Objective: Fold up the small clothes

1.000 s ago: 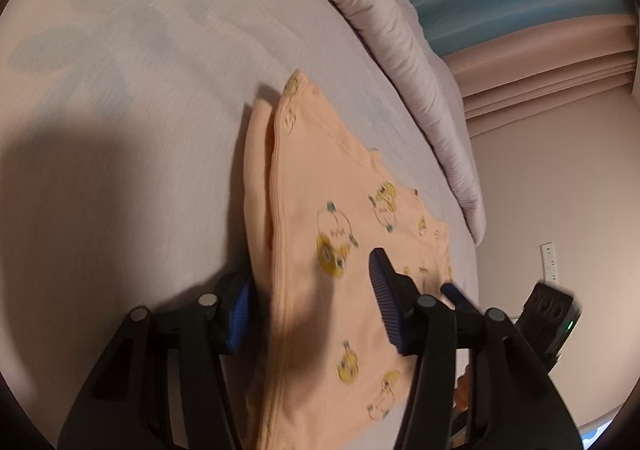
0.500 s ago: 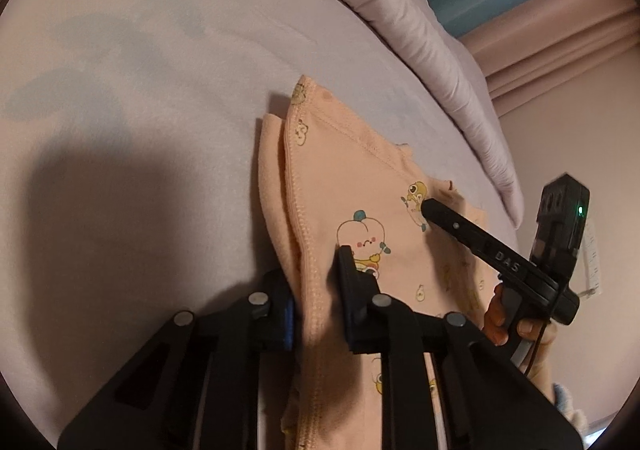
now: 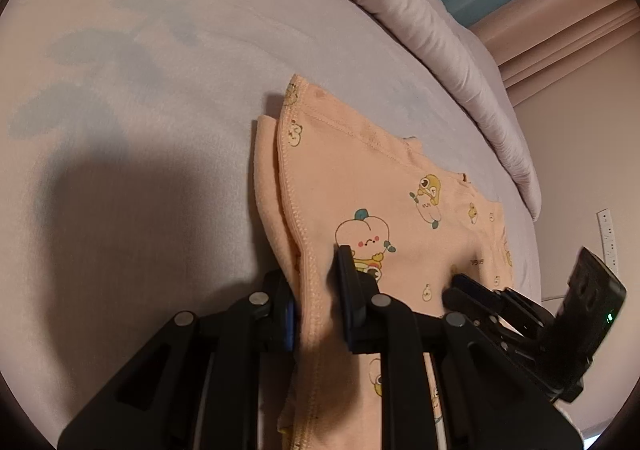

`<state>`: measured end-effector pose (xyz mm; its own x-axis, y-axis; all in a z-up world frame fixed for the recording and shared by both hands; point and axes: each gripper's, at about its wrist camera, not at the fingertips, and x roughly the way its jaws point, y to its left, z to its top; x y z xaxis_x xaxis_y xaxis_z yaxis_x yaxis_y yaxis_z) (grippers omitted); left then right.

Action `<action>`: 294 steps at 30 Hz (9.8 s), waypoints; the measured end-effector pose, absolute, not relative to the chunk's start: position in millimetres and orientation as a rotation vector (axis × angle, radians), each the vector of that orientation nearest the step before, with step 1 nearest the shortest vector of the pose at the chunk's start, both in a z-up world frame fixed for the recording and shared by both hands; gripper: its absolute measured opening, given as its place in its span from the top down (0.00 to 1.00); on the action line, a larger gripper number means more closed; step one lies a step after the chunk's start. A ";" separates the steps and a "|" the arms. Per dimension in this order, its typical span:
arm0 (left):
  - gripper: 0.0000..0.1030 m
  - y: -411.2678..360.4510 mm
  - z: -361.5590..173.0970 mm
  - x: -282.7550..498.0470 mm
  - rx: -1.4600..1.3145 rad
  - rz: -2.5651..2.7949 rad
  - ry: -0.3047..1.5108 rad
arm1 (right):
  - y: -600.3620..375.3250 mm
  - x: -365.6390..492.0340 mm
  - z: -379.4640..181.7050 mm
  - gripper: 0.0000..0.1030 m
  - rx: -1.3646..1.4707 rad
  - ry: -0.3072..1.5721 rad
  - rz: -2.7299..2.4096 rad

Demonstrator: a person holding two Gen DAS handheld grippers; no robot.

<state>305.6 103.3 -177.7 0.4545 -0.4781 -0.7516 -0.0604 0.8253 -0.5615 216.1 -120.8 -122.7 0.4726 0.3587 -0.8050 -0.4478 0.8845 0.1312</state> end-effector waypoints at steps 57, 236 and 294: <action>0.67 9.1 -127.0 225.1 -0.507 -0.446 1.091 | -214.6 258.0 -137.4 0.70 0.649 1.028 0.532; 0.19 -63.1 -172.5 276.9 -0.468 -0.570 1.059 | -303.0 239.6 -148.4 0.18 0.622 0.979 0.596; 0.69 -85.5 -139.1 270.1 -0.239 -0.445 1.010 | -241.2 203.6 -92.8 0.74 0.192 0.791 0.458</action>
<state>270.1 -85.5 -139.1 0.4533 -0.4645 -0.7608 0.2480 0.8855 -0.3928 203.6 -241.2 -92.8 0.6119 0.4649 -0.6399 -0.3241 0.8853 0.3333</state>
